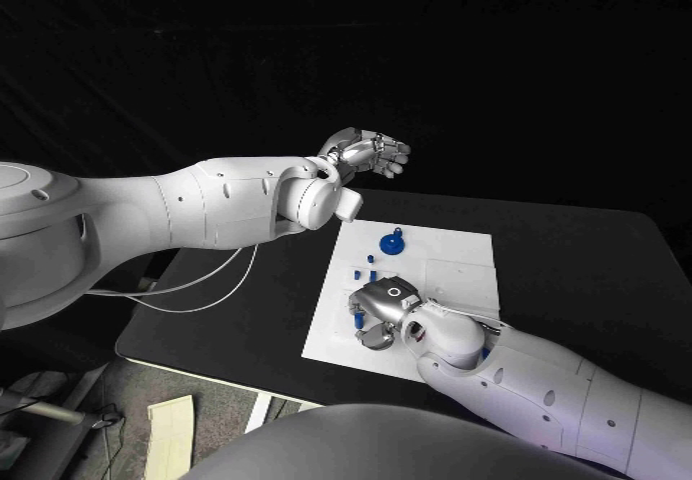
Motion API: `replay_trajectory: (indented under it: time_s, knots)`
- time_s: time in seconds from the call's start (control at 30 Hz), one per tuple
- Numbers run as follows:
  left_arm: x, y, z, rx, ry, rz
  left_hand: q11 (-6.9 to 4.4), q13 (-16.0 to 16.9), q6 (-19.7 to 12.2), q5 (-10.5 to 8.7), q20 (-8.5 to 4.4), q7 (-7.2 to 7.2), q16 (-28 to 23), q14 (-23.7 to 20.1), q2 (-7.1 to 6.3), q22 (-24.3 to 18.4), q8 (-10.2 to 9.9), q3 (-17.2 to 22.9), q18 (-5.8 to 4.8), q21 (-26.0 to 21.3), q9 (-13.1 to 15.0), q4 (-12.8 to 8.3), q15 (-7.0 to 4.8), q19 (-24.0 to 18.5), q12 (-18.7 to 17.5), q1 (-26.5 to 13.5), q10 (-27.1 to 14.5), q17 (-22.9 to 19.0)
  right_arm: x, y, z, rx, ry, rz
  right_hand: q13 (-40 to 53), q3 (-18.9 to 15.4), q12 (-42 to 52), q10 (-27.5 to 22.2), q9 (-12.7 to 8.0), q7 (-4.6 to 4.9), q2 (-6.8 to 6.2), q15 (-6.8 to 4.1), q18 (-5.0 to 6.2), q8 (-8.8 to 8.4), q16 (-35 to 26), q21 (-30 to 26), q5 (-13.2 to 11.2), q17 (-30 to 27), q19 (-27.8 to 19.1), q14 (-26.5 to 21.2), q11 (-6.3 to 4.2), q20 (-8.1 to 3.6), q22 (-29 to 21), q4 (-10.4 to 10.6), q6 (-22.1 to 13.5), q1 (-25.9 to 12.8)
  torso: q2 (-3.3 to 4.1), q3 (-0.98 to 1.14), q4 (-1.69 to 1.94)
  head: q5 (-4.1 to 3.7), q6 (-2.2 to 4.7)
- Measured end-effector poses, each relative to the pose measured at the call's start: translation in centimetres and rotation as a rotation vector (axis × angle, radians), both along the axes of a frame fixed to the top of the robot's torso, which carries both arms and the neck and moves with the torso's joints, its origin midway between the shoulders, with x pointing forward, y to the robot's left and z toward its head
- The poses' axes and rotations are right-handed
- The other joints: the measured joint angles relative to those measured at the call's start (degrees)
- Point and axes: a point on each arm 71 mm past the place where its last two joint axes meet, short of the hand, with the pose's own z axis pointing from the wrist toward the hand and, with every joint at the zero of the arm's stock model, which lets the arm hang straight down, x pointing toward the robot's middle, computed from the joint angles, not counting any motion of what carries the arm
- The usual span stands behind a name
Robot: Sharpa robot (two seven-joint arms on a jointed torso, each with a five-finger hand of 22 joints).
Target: Assemble the parts on the task board
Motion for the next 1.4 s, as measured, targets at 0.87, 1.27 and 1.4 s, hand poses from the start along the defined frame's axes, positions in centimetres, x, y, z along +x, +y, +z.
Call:
replay_trajectory:
  time_s: [0.87,1.27,1.4]
  knots:
    - [0.3,1.1,-0.1,0.010,-0.001,0.025,0.00,0.0,0.0,0.00,0.00,0.00,-0.2,0.0,0.00,0.0,0.0,0.0,0.46,0.0,0.0,0.0,0.00,0.0,0.0,0.0,0.0,0.2,2.0,-5.2,7.6,0.262,-0.022,-0.105,-0.2,-1.7,0.4,1.2,-0.6,0.61,-1.41,0.34,0.00,-0.66,0.2,-0.5,0.4,-0.4,0.3,0.1,-0.27,0.21,0.0,1.7,-1.0,-0.2,-0.36,0.25,-0.57,-1.19,0.00]
    - [0.6,1.7,-0.2,0.015,0.000,0.041,0.00,-0.1,0.0,0.00,0.00,0.00,-0.2,0.0,0.00,0.0,0.0,0.0,0.40,0.0,-0.1,0.0,0.00,0.0,0.0,0.0,0.0,0.2,7.7,-15.4,11.6,0.256,0.082,-0.368,10.7,-5.4,13.7,4.6,0.2,-1.55,0.24,-1.91,0.00,0.10,1.8,0.3,-0.8,0.8,1.1,1.2,-1.93,-0.46,0.0,2.2,0.8,-1.9,-1.39,0.73,-1.78,-4.30,1.18]
    - [0.6,1.6,-0.4,0.014,0.003,0.039,0.00,-0.1,0.0,0.00,0.00,0.00,-0.4,0.0,0.00,0.0,0.0,0.0,0.38,0.0,-0.1,0.0,0.00,0.0,0.0,0.0,0.0,0.3,8.5,-17.7,11.8,0.237,0.163,-0.442,35.8,-7.3,42.2,1.9,1.3,-4.06,1.75,-4.76,1.05,0.20,3.6,1.2,-1.0,2.6,1.1,0.4,-5.48,-1.45,0.0,2.5,1.2,-3.1,-1.76,0.79,-2.26,-5.53,1.55]
